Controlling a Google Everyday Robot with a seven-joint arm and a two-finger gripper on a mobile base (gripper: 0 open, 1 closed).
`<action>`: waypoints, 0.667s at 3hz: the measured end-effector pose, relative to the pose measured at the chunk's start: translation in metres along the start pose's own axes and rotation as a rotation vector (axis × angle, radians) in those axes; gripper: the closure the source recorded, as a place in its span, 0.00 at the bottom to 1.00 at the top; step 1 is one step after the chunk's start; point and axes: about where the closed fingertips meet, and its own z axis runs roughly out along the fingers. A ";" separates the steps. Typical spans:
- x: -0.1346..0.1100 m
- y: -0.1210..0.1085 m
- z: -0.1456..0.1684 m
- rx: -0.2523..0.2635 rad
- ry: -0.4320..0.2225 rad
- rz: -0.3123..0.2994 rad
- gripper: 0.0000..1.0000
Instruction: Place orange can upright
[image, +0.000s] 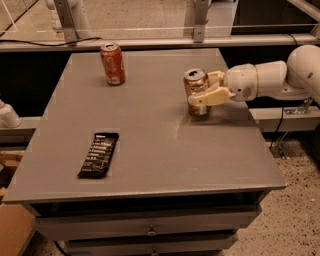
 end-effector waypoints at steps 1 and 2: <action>0.014 -0.006 -0.012 0.022 -0.010 0.034 0.84; 0.017 -0.008 -0.016 0.029 -0.010 0.042 0.62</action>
Offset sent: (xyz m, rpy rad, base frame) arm 0.0053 -0.0551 -0.0173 0.0073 0.0502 -0.1018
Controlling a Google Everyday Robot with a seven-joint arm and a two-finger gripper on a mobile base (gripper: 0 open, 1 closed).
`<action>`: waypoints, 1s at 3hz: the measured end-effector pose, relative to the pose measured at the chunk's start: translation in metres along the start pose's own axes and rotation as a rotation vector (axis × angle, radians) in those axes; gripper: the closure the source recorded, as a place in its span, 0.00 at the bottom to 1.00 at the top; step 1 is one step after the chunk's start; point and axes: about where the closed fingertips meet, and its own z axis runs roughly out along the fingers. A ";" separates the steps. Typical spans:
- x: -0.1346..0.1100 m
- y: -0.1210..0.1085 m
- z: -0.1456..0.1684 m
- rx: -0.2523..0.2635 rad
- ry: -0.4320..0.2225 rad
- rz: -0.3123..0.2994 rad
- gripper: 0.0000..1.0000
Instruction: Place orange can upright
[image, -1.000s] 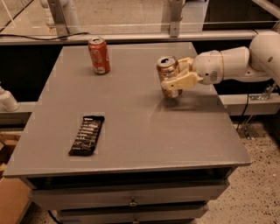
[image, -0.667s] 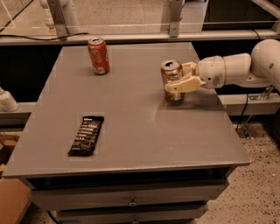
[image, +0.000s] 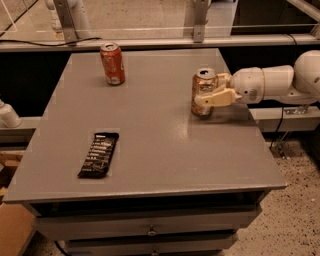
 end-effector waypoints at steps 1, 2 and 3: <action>-0.001 0.000 0.000 0.000 0.000 0.000 0.38; -0.001 0.000 0.000 0.000 0.000 0.000 0.14; 0.005 0.002 -0.021 0.020 0.041 0.012 0.00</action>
Offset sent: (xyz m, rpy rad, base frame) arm -0.0084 -0.0550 -0.0009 -0.0743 0.0366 -0.0745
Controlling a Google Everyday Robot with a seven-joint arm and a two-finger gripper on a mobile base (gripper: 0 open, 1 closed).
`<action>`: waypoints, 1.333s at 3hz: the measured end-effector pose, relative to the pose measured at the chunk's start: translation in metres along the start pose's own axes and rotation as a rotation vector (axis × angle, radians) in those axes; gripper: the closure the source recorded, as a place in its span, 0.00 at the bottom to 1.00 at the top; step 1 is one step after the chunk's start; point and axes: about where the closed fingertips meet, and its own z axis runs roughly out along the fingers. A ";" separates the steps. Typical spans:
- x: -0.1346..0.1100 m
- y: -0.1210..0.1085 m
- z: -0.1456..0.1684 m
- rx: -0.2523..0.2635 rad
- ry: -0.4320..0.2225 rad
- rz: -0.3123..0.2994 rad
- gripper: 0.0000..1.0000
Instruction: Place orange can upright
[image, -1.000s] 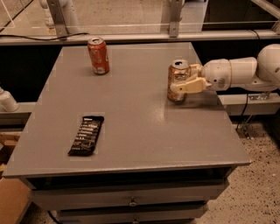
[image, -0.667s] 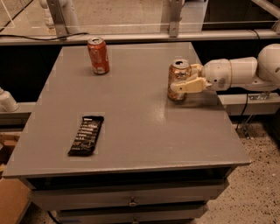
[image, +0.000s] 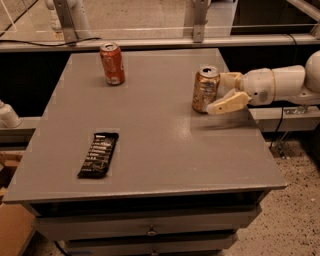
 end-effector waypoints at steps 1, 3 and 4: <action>-0.003 0.000 -0.021 0.022 0.031 -0.007 0.00; -0.035 0.024 -0.102 0.091 0.024 -0.085 0.00; -0.035 0.024 -0.102 0.091 0.024 -0.085 0.00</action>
Offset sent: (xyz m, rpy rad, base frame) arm -0.0348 -0.0895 0.0657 -0.0789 -0.0891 -0.0905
